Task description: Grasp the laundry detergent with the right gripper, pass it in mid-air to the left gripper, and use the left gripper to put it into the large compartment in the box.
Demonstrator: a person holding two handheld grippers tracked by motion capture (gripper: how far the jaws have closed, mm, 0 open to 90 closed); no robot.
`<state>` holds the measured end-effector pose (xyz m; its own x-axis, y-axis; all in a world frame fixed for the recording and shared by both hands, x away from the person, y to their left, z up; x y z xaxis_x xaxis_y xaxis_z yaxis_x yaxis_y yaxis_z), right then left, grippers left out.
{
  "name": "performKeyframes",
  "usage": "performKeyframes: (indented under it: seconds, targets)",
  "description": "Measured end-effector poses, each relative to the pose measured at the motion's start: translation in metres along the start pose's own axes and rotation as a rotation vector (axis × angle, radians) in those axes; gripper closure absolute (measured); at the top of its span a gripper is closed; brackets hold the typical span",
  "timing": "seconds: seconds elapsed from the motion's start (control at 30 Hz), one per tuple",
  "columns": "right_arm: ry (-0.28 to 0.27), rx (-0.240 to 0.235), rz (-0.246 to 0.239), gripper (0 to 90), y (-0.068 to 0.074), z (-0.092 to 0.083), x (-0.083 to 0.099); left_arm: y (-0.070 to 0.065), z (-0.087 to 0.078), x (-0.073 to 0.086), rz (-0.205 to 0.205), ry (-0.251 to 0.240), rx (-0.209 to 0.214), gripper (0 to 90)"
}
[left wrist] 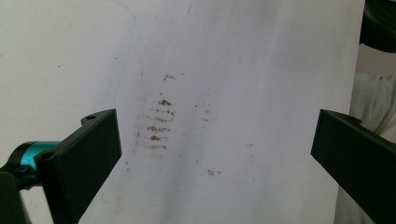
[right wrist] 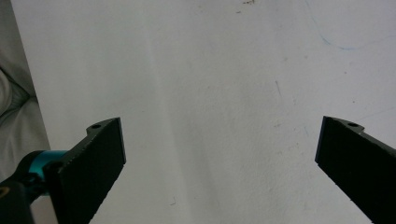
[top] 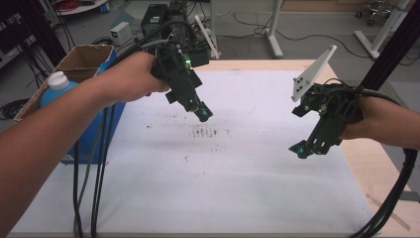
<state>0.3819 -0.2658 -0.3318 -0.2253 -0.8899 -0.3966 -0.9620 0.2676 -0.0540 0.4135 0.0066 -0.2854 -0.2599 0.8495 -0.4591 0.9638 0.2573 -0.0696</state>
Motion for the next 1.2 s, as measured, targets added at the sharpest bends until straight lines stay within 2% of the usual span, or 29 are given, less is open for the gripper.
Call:
performKeyframes:
  seconds: [0.13,0.27,0.63,0.73,1.2]
  targets:
    - [0.001,-0.001,0.000,1.0,0.000,0.000,0.000,0.000,0.006,-0.002,0.012,-0.015,0.006,1.7]
    - [0.000,-0.005,0.005,1.0,0.000,0.001,0.001,-0.002,0.014,-0.001,0.030,0.005,0.014,1.7]
    - [0.005,-0.023,0.015,1.0,-0.001,0.009,0.003,-0.003,0.030,0.007,0.029,0.025,0.026,1.7]
    - [0.009,-0.024,0.017,1.0,-0.001,0.011,0.003,-0.003,0.032,0.009,0.032,0.037,0.026,1.7]
    - [0.004,-0.028,0.014,1.0,0.000,0.012,0.003,-0.002,0.033,0.010,0.026,0.031,0.028,1.7]
Point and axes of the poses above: each handheld gripper's, and its own axes: z roughly forward along the jaws, x roughly out of its underside, y roughly to its left, the point moved 1 cm from there along z, roughly forward along the jaws, and after that the axes turned 1 degree about x, right-handed, at the moved point
